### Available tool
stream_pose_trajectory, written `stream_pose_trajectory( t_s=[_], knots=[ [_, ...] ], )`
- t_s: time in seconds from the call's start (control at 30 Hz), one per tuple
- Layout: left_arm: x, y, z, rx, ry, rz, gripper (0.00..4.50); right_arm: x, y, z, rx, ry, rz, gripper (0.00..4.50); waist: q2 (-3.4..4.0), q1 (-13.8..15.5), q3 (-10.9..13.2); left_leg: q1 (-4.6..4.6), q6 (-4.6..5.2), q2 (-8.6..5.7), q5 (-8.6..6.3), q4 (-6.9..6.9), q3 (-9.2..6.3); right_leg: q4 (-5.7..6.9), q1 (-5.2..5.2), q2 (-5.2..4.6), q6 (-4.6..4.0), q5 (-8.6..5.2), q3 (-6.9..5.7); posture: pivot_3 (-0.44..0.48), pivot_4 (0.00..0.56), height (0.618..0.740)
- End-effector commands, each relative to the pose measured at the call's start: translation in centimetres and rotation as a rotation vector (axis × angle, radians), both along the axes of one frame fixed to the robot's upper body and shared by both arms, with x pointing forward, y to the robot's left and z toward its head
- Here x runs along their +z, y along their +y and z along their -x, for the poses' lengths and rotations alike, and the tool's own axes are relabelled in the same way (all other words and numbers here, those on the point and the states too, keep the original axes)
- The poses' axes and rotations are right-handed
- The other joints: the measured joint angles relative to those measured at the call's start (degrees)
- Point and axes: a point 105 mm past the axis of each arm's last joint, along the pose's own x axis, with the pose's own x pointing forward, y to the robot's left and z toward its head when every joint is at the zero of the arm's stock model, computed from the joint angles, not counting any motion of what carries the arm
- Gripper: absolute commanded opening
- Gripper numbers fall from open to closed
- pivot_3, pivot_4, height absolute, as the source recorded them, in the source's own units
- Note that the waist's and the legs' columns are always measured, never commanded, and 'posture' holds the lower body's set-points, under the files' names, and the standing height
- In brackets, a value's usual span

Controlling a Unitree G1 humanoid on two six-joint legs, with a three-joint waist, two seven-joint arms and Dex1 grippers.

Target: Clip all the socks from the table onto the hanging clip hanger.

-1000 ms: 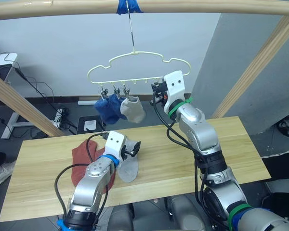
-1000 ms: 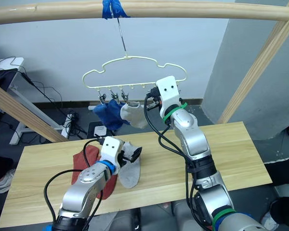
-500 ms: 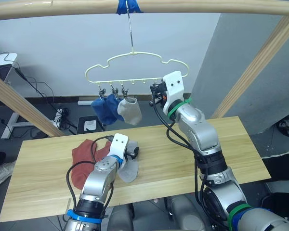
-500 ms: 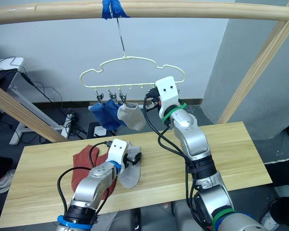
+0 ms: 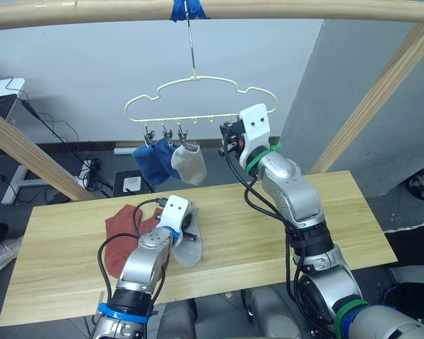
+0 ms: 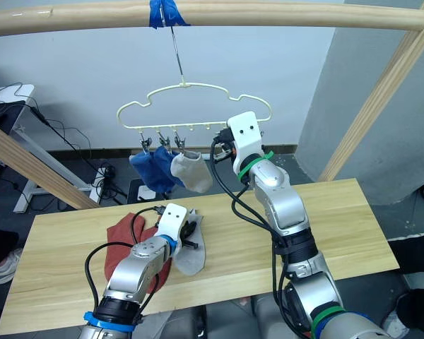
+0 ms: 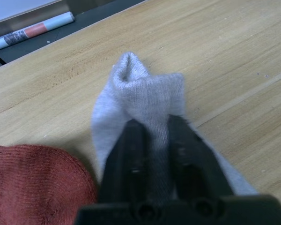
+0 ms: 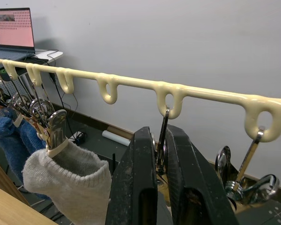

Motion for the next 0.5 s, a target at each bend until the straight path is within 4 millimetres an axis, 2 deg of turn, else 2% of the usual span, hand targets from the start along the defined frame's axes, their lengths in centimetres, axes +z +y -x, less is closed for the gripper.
stream_pose_trajectory(
  t_s=[0.03,0.13,0.27,0.37,0.5],
  knots=[
    [1.1,-1.8,0.1,-0.048,-0.072,0.103,0.02,1.7,0.3,0.8,0.02,-0.059,-0.026,0.0,0.0,0.0,0.0,0.0,0.0,0.0,0.0,0.0,0.0,-0.01,0.0,0.0,0.0,0.0,0.0,-0.205,0.248,0.74],
    [3.3,-3.5,-0.3,-0.118,-0.173,0.161,0.02,1.8,0.3,0.8,0.021,-0.06,-0.027,0.0,0.0,0.0,0.0,-0.04,0.0,0.0,0.0,-0.02,0.01,-0.06,0.0,-0.02,-0.01,0.01,-0.01,-0.209,0.249,0.74],
    [8.2,-7.6,-0.9,-0.238,-0.329,0.313,0.02,2.1,0.3,1.0,0.03,-0.064,-0.033,0.0,0.0,0.1,0.0,-0.08,0.0,-0.01,0.0,-0.04,0.0,-0.11,-0.01,-0.02,-0.01,0.01,-0.02,-0.212,0.249,0.74],
    [10.5,-9.0,-1.5,-0.256,-0.384,0.379,0.02,2.5,0.6,1.2,0.044,-0.068,-0.042,0.0,-0.01,0.1,0.0,-0.08,0.0,-0.02,0.0,-0.04,0.03,-0.14,0.0,-0.02,0.01,0.0,0.01,-0.218,0.25,0.74],
    [12.5,-10.0,-2.1,-0.28,-0.42,0.427,0.02,2.7,0.9,1.6,0.071,-0.065,-0.055,0.0,-0.01,-0.4,0.0,-0.06,0.0,-0.02,0.0,-0.14,0.06,-0.22,0.0,0.0,0.02,0.0,0.03,-0.223,0.252,0.74]
  ],
)
